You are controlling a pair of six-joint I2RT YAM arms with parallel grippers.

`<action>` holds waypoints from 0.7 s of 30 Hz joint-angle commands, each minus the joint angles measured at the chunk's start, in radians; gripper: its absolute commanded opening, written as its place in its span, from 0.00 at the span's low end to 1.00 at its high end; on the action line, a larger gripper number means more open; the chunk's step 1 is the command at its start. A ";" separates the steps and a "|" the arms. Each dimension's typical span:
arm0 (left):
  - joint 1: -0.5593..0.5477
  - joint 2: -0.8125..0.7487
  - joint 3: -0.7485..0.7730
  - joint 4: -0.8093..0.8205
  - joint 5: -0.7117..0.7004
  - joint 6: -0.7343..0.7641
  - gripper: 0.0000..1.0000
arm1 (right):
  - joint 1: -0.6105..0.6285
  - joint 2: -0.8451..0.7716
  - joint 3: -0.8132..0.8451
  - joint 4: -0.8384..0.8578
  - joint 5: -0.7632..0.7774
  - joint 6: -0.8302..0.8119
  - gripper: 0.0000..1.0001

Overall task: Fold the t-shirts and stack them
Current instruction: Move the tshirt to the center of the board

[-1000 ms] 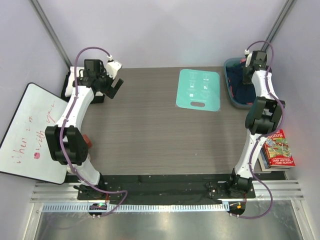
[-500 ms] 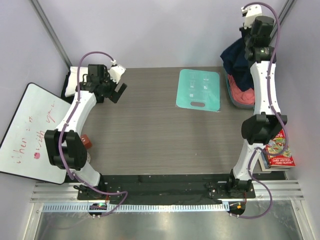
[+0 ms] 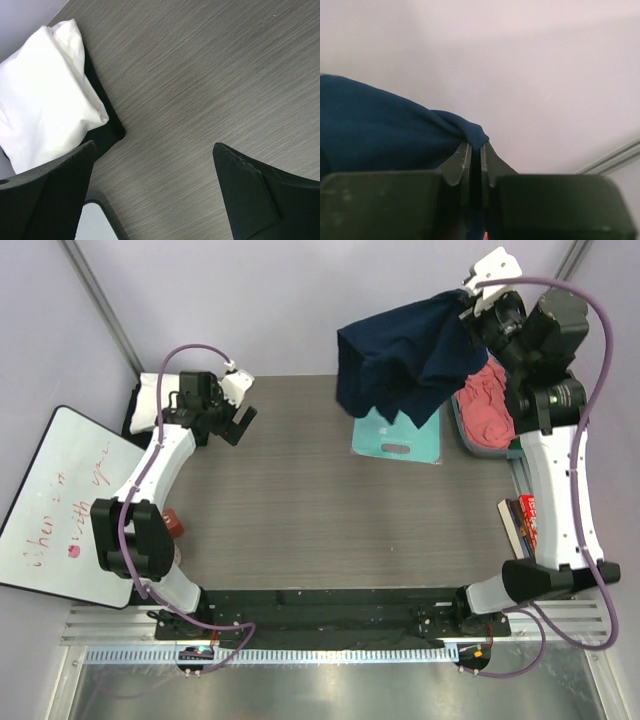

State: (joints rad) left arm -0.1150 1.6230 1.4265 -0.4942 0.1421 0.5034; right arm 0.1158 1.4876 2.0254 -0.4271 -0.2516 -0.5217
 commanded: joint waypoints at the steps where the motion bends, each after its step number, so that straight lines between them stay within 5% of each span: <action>1: -0.015 -0.034 -0.008 0.069 0.014 -0.020 1.00 | -0.002 -0.093 -0.157 0.091 0.082 -0.138 0.76; 4: -0.023 -0.029 -0.005 0.075 0.022 -0.020 1.00 | -0.004 -0.110 -0.345 0.085 0.285 -0.202 1.00; 9: -0.028 -0.029 -0.012 0.072 0.039 -0.009 1.00 | -0.007 -0.129 -0.579 0.061 0.350 -0.196 1.00; 15: -0.057 0.026 -0.012 -0.029 0.145 0.112 1.00 | 0.048 -0.006 -0.401 -0.299 -0.030 -0.060 0.93; 21: -0.156 0.121 -0.015 -0.251 0.238 0.351 1.00 | 0.229 0.043 -0.506 -0.433 -0.094 -0.158 0.86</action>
State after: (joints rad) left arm -0.2016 1.6802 1.4162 -0.5499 0.2794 0.6613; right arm 0.2226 1.5551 1.5673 -0.7208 -0.2314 -0.6388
